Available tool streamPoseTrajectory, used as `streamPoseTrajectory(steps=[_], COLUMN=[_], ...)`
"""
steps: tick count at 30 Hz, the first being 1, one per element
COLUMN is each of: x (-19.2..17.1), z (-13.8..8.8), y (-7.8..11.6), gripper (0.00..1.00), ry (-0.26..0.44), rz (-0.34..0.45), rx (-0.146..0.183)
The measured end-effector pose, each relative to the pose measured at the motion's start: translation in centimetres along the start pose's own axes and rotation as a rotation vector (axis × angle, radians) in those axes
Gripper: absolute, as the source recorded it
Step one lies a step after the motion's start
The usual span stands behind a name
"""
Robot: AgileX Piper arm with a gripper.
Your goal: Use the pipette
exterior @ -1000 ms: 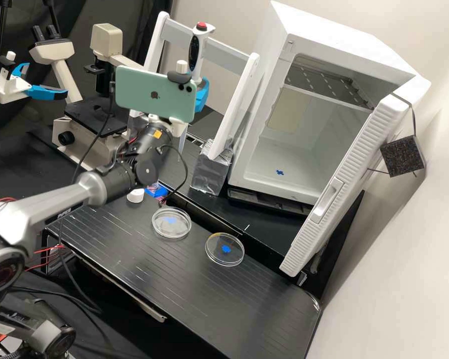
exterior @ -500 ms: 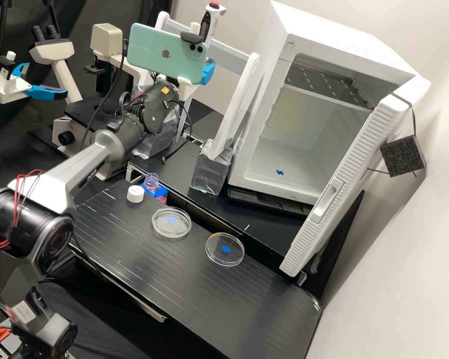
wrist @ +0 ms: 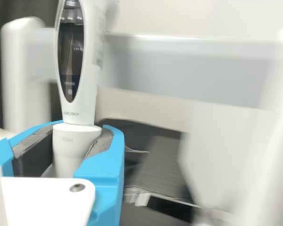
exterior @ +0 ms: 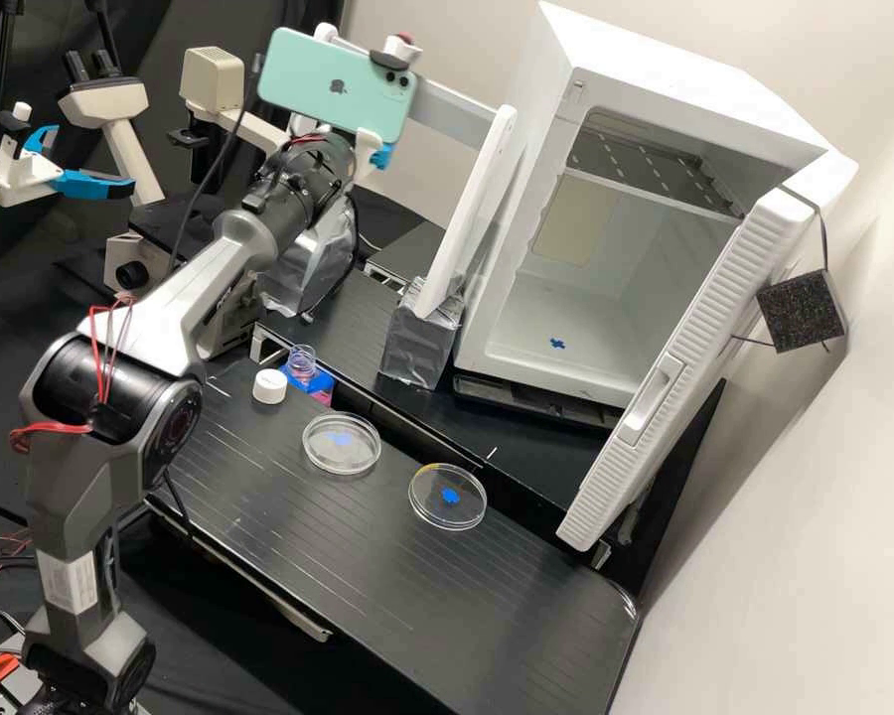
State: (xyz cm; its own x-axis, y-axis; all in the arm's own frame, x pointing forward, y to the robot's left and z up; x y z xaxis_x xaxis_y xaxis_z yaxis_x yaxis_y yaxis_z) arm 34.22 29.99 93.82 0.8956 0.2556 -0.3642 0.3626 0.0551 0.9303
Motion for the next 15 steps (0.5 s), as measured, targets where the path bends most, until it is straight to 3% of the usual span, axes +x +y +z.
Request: streamPoseTrajectory(steps=[3,8,15], x=[0.3,0.1,-0.1], z=[-0.1,0.0,0.7], y=[-0.8,-0.9,0.1], gripper=[0.0,0.0,0.0], ry=[0.018,0.02,0.026], rz=[-0.056,-0.055,-0.029], rx=[-0.031,-0.047,-0.023])
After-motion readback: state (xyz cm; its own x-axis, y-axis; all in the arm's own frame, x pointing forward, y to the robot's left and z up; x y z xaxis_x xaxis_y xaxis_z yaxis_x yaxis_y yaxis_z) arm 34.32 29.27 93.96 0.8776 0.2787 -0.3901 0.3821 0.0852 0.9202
